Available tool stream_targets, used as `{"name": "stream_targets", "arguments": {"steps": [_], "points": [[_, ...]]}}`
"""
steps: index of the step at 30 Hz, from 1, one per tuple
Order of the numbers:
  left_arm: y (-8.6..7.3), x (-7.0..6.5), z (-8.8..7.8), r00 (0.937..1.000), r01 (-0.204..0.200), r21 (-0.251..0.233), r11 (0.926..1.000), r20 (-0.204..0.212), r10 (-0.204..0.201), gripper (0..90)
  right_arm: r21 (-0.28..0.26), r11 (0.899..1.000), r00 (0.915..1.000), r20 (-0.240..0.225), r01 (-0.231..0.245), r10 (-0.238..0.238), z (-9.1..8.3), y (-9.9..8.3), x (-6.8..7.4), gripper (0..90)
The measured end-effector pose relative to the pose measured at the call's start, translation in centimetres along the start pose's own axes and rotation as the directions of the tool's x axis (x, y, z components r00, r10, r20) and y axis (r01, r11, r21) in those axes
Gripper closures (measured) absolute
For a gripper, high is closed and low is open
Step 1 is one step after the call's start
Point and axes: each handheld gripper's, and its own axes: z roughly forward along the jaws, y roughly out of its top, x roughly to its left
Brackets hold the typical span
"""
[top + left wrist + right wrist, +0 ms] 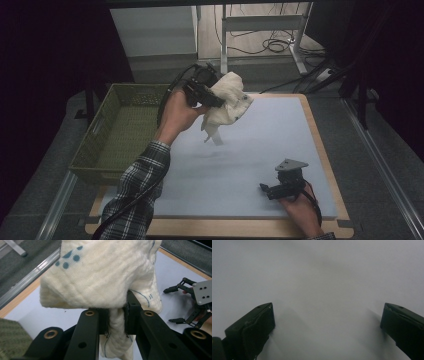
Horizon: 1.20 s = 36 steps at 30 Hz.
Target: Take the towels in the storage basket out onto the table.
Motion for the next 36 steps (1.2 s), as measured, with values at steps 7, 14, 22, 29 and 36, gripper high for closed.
{"name": "stream_targets", "arguments": {"steps": [7, 14, 22, 29, 36], "points": [[-0.1, -0.9, 2.6, 0.9997, -0.016, 0.002, 0.9999, 0.018, 0.016, 77.2, 0.000, 1.000, 1.0000, 0.001, 0.001, -0.001, 0.0, 0.0, 0.0, 0.0], [-1.3, -1.3, 5.7, 0.9992, -0.025, 0.031, 0.9992, 0.033, 0.024, 76.7, 0.001, 1.000, 1.0000, -0.001, -0.002, 0.002, 0.0, 0.0, 0.0, 0.0], [-3.8, -1.1, 9.4, 0.9986, -0.002, 0.049, 0.9988, 0.053, 0.000, 76.2, 0.000, 1.000, 1.0000, -0.001, -0.001, 0.001, 0.0, 0.0, 0.0, 0.0], [-6.5, -1.1, 12.6, 0.9963, 0.024, 0.033, 0.9992, 0.081, -0.026, 75.4, -0.002, 1.000, 1.0000, 0.002, 0.000, 0.000, 0.0, 0.0, 0.0, 0.0], [-9.0, -1.6, 15.5, 0.9954, 0.023, 0.025, 0.9994, 0.092, -0.025, 73.7, -0.002, 1.000, 1.0000, 0.001, 0.000, 0.000, 0.0, 0.0, 0.0, 0.0]]}}
